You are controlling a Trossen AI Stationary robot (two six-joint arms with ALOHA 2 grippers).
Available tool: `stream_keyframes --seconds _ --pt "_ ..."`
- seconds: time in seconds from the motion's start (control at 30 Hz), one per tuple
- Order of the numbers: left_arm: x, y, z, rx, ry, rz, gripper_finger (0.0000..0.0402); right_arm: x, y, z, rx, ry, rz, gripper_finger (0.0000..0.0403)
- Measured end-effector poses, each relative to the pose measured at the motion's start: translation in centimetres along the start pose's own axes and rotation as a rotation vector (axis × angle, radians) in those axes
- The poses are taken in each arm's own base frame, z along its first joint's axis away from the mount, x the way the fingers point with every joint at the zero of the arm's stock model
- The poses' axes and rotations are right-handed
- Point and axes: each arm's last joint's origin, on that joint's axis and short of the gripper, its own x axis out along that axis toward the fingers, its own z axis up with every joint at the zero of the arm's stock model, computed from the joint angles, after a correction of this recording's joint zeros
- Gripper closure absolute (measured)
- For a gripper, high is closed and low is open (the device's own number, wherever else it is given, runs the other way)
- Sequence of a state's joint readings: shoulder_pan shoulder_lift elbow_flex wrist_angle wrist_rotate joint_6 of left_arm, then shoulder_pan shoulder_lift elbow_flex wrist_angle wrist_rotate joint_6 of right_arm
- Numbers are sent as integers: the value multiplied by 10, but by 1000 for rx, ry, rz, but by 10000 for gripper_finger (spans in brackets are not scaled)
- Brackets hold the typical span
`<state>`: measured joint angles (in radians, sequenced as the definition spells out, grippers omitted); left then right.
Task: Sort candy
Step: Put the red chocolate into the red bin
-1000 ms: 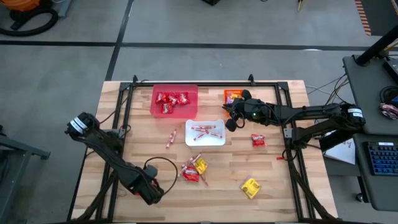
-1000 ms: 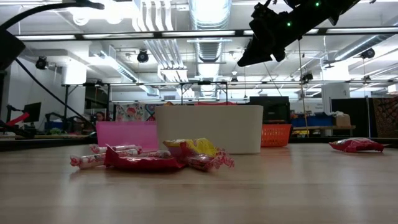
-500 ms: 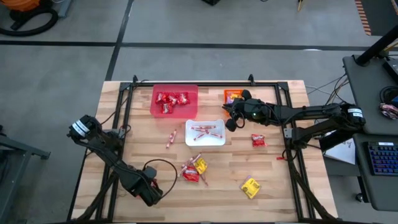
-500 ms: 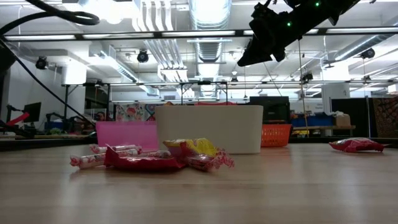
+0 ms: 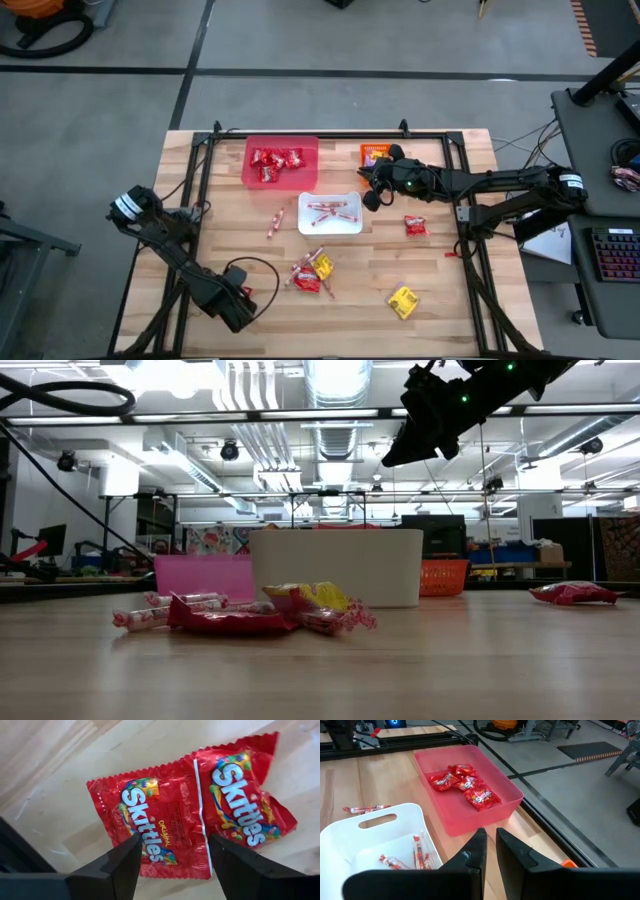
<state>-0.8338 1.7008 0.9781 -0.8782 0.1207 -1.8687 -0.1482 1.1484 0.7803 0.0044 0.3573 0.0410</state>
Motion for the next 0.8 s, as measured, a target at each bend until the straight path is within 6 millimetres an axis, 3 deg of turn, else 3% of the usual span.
stream_keyframes --seconds 0.27,0.63,0.8 --pt "6 1 0 7 6 -28 228 0 0 -1 -1 7 1 367" --pt "6 1 0 7 1 -30 387 0 0 -1 0 8 0 367" --pt "1 -4 -2 65 2 -44 396 0 0 -1 -2 8 0 367"
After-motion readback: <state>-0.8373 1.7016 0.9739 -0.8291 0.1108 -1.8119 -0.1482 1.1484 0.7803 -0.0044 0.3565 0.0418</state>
